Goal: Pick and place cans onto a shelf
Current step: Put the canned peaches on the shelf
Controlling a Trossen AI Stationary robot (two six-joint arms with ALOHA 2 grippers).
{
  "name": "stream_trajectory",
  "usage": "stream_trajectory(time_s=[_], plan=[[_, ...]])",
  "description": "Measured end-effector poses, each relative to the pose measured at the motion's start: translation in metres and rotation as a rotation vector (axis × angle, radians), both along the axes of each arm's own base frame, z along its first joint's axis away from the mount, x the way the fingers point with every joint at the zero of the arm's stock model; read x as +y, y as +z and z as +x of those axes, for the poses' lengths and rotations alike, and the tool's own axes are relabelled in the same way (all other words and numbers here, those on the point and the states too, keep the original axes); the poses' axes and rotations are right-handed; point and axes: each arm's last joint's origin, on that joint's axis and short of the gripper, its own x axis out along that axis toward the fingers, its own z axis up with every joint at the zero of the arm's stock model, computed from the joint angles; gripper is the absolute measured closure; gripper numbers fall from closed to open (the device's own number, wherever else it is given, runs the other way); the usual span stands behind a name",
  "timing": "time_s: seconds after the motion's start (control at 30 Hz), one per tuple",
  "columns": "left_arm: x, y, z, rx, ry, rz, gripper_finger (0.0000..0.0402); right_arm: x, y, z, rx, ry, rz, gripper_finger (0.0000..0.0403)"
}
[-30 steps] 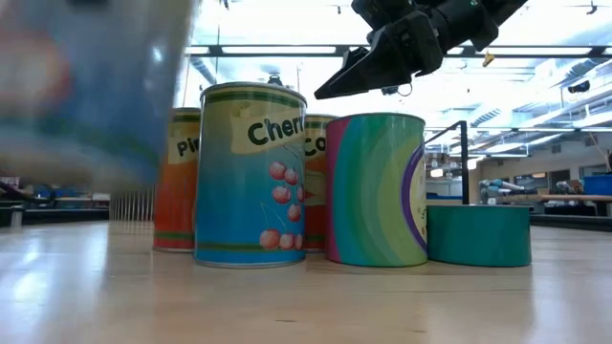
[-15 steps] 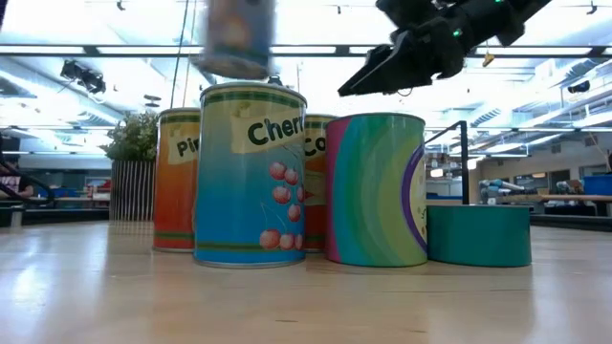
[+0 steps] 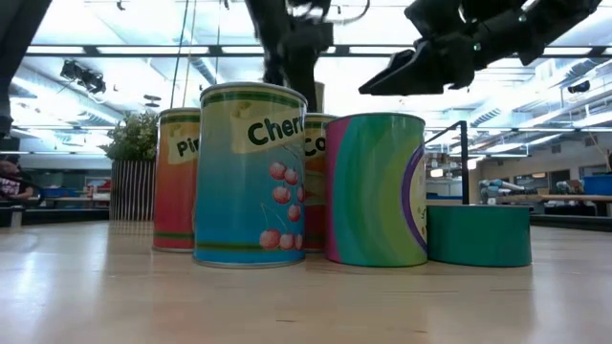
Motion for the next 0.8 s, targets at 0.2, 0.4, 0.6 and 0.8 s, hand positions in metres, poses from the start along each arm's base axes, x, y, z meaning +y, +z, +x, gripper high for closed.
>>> stream_trajectory(time_s=[0.2, 0.4, 0.6, 0.8], plan=[[0.066, -0.025, -0.009, -0.123, 0.091, -0.077, 0.0083, -0.010, -0.001, -0.001, -0.004, -0.031, -0.005, 0.0029], [0.085, -0.029, -0.013, -0.177, 0.161, -0.073, 0.0083, -0.014, 0.000, -0.001, -0.006, -0.012, 0.005, 0.0029], [0.082, -0.041, -0.006, -0.171, 0.236, -0.102, 0.0083, -0.016, 0.000, -0.001, -0.011, -0.001, 0.014, 0.0029], [0.079, -0.063, 0.002, -0.098, 0.256, -0.118, 0.0083, -0.015, -0.001, -0.001, -0.008, 0.029, 0.045, 0.0029]])
